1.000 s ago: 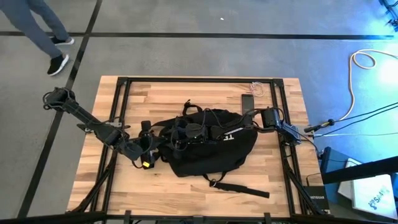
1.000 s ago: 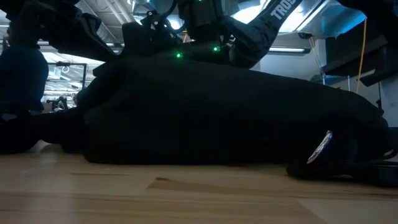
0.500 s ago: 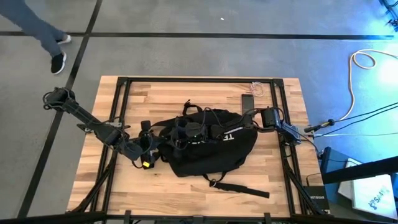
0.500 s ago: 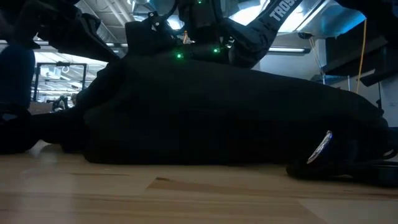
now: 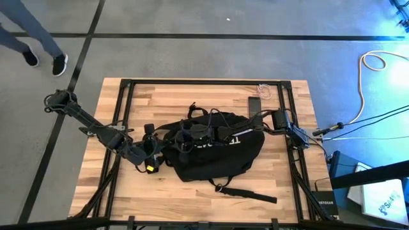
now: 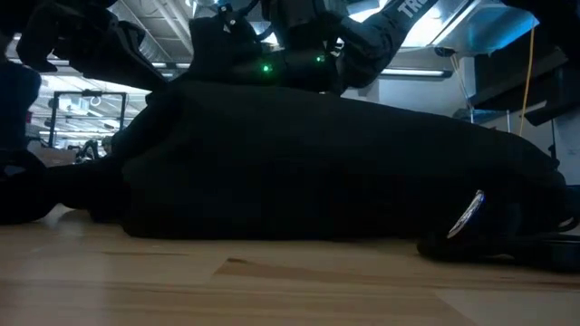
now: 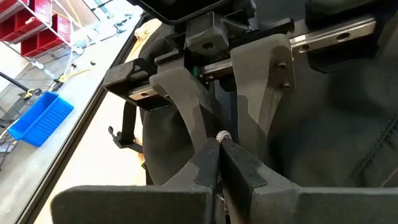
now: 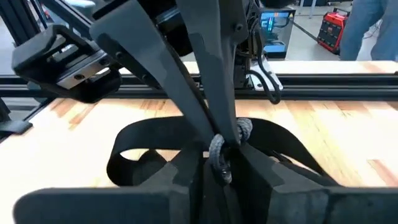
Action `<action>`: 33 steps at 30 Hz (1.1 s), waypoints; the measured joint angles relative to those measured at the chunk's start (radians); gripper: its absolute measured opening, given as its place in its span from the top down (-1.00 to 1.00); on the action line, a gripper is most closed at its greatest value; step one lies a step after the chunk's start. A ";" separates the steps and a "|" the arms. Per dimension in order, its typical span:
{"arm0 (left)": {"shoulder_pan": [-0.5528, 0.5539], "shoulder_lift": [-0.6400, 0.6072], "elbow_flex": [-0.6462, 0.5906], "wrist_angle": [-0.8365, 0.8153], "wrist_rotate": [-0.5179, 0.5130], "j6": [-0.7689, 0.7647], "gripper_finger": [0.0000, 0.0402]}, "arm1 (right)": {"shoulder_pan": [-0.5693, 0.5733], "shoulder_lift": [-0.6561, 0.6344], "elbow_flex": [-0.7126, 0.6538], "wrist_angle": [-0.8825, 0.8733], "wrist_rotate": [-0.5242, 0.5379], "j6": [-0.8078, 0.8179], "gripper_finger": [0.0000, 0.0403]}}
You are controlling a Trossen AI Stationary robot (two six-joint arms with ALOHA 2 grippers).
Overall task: Unpack backpack
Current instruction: Open the black backpack
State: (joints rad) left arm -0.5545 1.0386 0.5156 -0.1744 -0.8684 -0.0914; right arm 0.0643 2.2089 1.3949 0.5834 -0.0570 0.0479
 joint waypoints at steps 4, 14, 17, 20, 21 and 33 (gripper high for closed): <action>0.000 0.000 0.000 0.001 0.000 0.004 1.00 | 0.001 0.000 0.000 -0.032 0.003 -0.001 0.87; 0.000 0.000 0.000 -0.006 -0.013 -0.013 0.80 | 0.000 0.000 0.000 -0.005 0.001 -0.002 0.99; 0.004 -0.002 0.000 -0.001 -0.058 -0.013 0.61 | 0.000 0.000 0.000 -0.004 0.000 -0.002 1.00; 0.004 -0.003 0.010 -0.002 -0.113 -0.004 0.39 | 0.000 0.000 0.000 0.000 0.000 -0.002 1.00; 0.004 -0.004 0.019 -0.005 -0.126 -0.006 0.31 | 0.000 0.000 0.000 0.000 0.000 -0.002 1.00; -0.112 -0.065 0.064 -0.407 0.073 -0.462 -0.09 | 0.001 0.000 0.000 -0.006 -0.006 0.002 1.00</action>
State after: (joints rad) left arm -0.6670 0.9734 0.5799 -0.5814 -0.7954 -0.5531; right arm 0.0654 2.2089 1.3952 0.5774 -0.0635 0.0498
